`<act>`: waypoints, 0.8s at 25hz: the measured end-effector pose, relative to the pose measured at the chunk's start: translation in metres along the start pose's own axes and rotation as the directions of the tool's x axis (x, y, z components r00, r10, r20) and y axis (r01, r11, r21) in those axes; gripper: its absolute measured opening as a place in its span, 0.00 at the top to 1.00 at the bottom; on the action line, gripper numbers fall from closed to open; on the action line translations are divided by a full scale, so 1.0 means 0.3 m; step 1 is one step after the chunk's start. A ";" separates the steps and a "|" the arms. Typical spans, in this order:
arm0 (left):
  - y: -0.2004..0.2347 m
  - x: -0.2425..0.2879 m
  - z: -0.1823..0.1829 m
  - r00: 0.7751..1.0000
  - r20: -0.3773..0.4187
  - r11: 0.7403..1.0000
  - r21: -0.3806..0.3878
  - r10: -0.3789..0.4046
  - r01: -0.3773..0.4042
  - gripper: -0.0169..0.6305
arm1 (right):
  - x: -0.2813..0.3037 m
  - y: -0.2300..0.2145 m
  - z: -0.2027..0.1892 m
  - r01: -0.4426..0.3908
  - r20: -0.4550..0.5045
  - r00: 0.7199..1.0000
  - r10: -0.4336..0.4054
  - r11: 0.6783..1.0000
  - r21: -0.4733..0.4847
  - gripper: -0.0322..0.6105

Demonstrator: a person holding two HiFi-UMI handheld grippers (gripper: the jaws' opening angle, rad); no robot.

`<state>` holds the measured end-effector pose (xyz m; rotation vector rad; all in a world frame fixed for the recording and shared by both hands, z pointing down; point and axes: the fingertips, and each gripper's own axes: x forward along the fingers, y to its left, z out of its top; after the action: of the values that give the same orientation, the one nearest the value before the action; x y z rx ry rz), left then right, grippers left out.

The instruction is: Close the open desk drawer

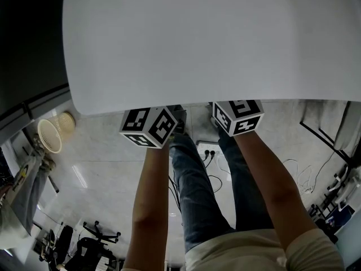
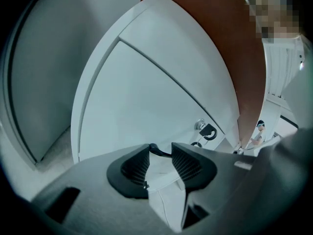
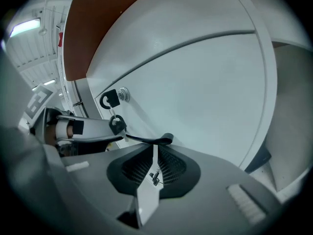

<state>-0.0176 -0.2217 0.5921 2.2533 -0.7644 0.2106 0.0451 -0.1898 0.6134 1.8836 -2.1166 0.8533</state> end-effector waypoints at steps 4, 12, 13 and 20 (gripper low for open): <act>0.004 -0.014 -0.006 1.000 -0.002 1.000 0.006 0.012 -0.012 0.75 | 0.005 0.014 0.000 -0.003 0.002 1.000 0.003 1.000 0.000 0.94; 0.022 0.003 -0.005 1.000 0.006 1.000 0.001 0.003 -0.003 0.75 | 0.042 0.027 -0.005 -0.017 -0.001 1.000 0.017 1.000 0.006 0.94; 0.022 0.002 -0.003 1.000 0.007 1.000 -0.001 0.000 0.000 0.75 | 0.043 0.028 -0.005 -0.015 0.000 1.000 0.015 1.000 0.006 0.94; 0.002 -0.002 0.012 0.999 0.035 1.000 0.000 -0.012 0.012 0.76 | 0.030 0.029 -0.001 0.008 0.005 1.000 -0.008 1.000 0.029 0.94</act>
<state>-0.0187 -0.2243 0.5897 2.2661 -0.7691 0.1652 0.0351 -0.1970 0.6155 1.9090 -2.1098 0.8836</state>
